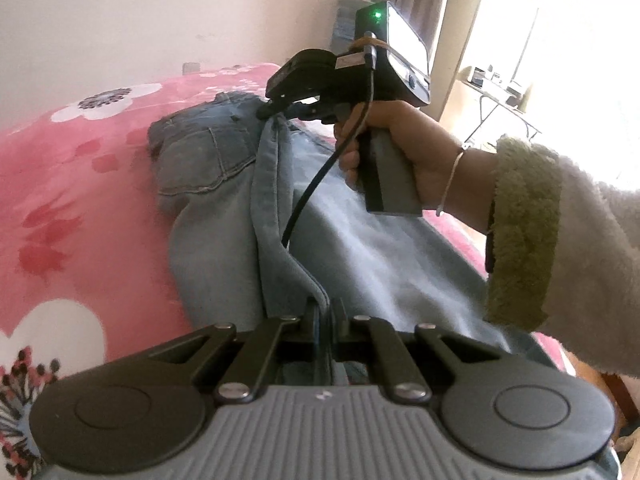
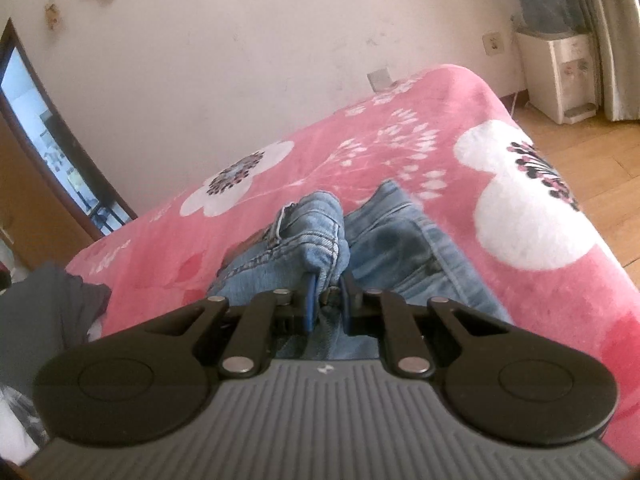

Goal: Fold clothes

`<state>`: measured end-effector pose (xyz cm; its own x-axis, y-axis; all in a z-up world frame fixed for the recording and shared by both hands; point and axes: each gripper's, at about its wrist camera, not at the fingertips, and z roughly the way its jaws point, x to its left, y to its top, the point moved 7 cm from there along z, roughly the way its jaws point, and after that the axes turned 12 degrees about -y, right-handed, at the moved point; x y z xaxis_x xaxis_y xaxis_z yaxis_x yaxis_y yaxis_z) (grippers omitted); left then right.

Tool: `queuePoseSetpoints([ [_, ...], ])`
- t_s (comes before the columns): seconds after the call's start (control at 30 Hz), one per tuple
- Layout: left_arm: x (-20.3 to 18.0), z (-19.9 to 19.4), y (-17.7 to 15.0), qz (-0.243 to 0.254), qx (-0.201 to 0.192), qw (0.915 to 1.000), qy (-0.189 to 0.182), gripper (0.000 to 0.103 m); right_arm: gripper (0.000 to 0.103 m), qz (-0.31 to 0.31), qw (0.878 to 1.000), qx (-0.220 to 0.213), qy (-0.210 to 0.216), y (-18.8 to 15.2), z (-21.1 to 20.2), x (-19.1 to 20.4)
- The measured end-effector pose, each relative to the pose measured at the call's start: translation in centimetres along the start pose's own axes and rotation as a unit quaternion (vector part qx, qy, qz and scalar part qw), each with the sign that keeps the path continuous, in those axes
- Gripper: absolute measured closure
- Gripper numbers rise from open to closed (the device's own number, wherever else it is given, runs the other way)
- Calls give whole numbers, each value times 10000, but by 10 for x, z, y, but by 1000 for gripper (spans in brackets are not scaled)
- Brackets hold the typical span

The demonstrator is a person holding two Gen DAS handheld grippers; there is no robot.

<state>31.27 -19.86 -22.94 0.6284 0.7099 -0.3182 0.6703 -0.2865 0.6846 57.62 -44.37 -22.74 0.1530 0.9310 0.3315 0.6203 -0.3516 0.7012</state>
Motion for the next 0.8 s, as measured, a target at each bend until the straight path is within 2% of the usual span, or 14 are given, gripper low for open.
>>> queuePoseSetpoints([
  [0.3, -8, 10, 12, 199, 42, 9997, -122, 97, 93, 131, 9998, -124, -42, 20, -11, -22],
  [0.67, -16, 42, 18, 406, 281, 9987, -136, 97, 93, 479, 9988, -12, -45, 19, 0, -60],
  [0.73, -13, 49, 19, 413, 369, 9984, -138, 97, 92, 462, 9988, 92, -117, 16, 6, -64],
  [0.8, -12, 55, 19, 428, 424, 9980, -176, 97, 86, 472, 9980, 379, -167, 10, 18, -71],
])
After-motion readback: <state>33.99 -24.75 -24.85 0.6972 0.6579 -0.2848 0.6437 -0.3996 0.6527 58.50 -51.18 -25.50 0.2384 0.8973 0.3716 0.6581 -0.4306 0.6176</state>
